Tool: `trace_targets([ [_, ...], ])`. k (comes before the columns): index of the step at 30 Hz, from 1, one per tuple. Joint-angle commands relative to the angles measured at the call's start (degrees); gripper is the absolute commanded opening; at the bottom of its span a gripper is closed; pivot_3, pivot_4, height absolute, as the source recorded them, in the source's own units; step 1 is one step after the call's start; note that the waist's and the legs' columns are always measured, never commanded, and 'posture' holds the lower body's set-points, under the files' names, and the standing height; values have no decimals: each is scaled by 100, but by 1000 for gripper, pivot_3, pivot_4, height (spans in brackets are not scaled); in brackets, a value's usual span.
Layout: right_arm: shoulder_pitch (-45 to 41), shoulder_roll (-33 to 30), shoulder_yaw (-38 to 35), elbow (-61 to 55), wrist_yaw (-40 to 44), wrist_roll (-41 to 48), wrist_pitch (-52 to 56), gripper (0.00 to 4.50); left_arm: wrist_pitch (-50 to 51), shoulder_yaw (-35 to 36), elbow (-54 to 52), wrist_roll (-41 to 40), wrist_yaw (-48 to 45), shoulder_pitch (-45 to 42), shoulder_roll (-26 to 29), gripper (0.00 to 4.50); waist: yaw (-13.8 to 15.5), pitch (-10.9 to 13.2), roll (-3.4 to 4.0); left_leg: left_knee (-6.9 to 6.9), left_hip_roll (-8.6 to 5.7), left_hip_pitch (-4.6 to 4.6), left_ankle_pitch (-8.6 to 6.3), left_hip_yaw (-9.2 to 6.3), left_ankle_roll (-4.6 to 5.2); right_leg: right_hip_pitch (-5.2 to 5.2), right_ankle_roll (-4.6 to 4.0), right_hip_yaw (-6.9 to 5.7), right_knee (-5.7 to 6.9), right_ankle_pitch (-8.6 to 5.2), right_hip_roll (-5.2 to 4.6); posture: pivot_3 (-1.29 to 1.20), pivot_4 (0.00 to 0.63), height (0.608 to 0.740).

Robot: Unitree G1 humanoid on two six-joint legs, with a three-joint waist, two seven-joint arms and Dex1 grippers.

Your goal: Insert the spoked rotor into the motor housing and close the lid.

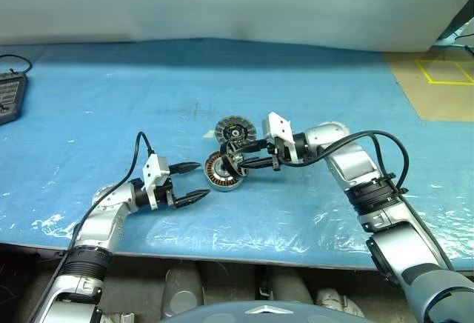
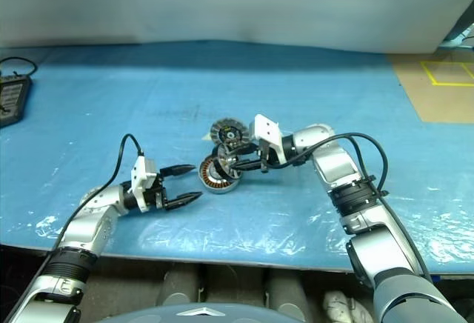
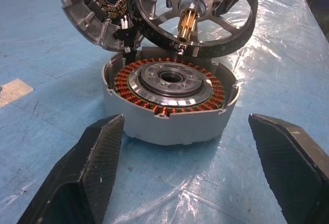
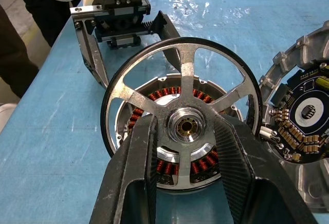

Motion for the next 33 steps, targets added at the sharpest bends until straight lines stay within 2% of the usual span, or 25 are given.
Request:
trace_targets([
  [1, -95, 20, 1, -40, -4, -13, -115, 1414, -71, 82, -125, -44, 22, -2, 7, 4072, 0, 0, 0, 0, 0, 0, 0, 0, 0, 0, 0, 0, 0, 0, 0, 0, 150, 740],
  [7, -86, 25, -3, -48, 46, 35, -34, 1414, -68, 85, -128, -44, 28, -4, 14, 4072, 0, 0, 0, 1, 0, 0, -1, 0, 1, 0, 0, 0, 1, 0, 0, 0, 150, 740],
  [13, -97, 56, -30, -45, -14, 26, -66, 3217, -69, 90, -115, -45, 16, -17, 27, 4072, 0, 0, 0, 1, 0, 0, 0, 0, 1, 0, 0, 0, 1, 0, 0, 0, 150, 740],
  [23, -50, 81, -124, -249, 55, 252, 180, 3217, -70, 107, -89, -54, 12, -44, 32, 4072, 0, 0, 0, 3, 0, 0, 0, 0, 2, 0, 0, 0, 3, 0, 0, 0, 150, 740],
  [27, -6, 128, -144, -243, 4, 339, 265, 2339, -73, 108, -83, -52, 14, -52, 31, 4072, 0, 0, 0, 3, 0, 0, 0, 0, 2, 0, 0, 0, 3, 0, 0, 0, 150, 740],
  [32, -50, 412, -82, -68, -173, 306, 189, 554, -67, 99, -86, -47, 32, -59, 14, 4072, -5, 0, 0, 3, 0, 1, 0, 0, 1, 0, 0, 0, 5, 0, 1, 0, 150, 740],
  [33, -57, 482, -47, -56, -192, 288, 179, 554, -64, 98, -94, -47, 40, -57, 9, 4072, -4, 0, 0, 3, 0, 0, 0, 0, 1, 0, 0, 0, 5, 0, 1, 0, 150, 740],
])
